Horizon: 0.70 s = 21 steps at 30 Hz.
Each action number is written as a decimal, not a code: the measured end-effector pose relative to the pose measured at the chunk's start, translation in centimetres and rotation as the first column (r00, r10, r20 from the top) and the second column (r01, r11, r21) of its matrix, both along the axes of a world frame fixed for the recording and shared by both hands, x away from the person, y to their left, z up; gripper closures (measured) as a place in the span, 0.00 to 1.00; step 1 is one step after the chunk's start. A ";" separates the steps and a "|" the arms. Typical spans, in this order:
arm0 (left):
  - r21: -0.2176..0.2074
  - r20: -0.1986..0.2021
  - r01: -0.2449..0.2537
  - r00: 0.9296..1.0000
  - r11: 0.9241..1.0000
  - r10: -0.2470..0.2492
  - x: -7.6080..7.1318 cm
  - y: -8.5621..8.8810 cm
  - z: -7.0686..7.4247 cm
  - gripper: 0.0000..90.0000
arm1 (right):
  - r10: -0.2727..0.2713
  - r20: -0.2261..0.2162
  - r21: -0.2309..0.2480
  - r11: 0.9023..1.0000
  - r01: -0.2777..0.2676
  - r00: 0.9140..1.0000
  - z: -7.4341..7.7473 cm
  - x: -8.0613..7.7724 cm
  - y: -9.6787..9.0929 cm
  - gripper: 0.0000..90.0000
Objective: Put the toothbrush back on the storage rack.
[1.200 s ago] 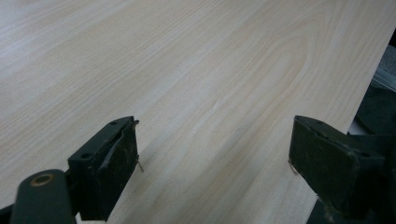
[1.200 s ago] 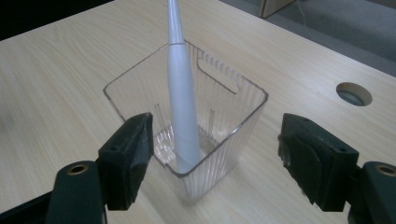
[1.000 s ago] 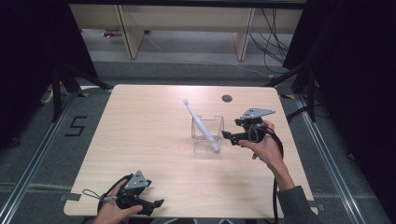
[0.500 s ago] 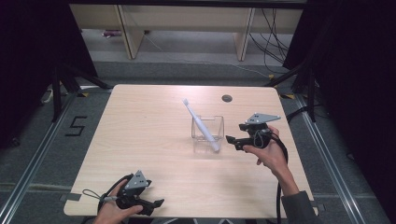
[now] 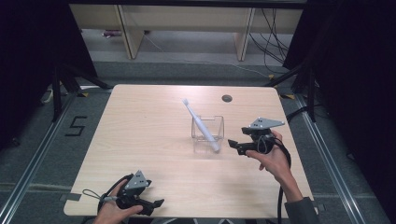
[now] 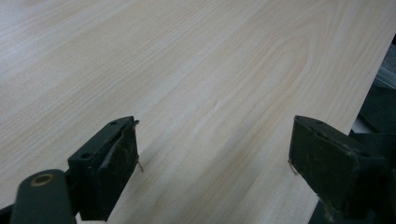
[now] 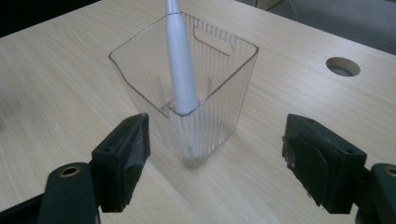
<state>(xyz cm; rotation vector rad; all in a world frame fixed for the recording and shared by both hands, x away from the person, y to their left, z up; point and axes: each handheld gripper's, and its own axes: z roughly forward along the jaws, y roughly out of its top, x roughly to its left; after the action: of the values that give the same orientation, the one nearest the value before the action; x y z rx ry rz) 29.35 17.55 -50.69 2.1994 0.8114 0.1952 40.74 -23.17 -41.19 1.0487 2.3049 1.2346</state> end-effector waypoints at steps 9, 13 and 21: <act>-0.005 0.002 -0.002 1.000 1.000 0.002 0.0 0.0 0.0 0.17 | 0.000 0.004 -0.001 1.000 0.000 1.000 -0.5 -0.8 -0.5 0.27; -0.017 -0.002 -0.006 1.000 1.000 0.006 0.0 -0.1 0.0 0.17 | 0.005 0.013 -0.009 1.000 -0.005 1.000 -1.0 -1.3 -0.7 0.26; -0.003 -0.002 -0.006 1.000 1.000 0.006 0.0 0.0 0.0 0.17 | -0.004 -0.030 -0.003 1.000 0.004 1.000 -1.8 -2.2 -1.1 0.26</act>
<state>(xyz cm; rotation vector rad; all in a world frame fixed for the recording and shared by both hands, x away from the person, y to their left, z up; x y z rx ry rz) 29.37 17.50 -50.73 2.1948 0.8189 0.1952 38.50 -24.26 -42.96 1.0781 2.3252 1.2212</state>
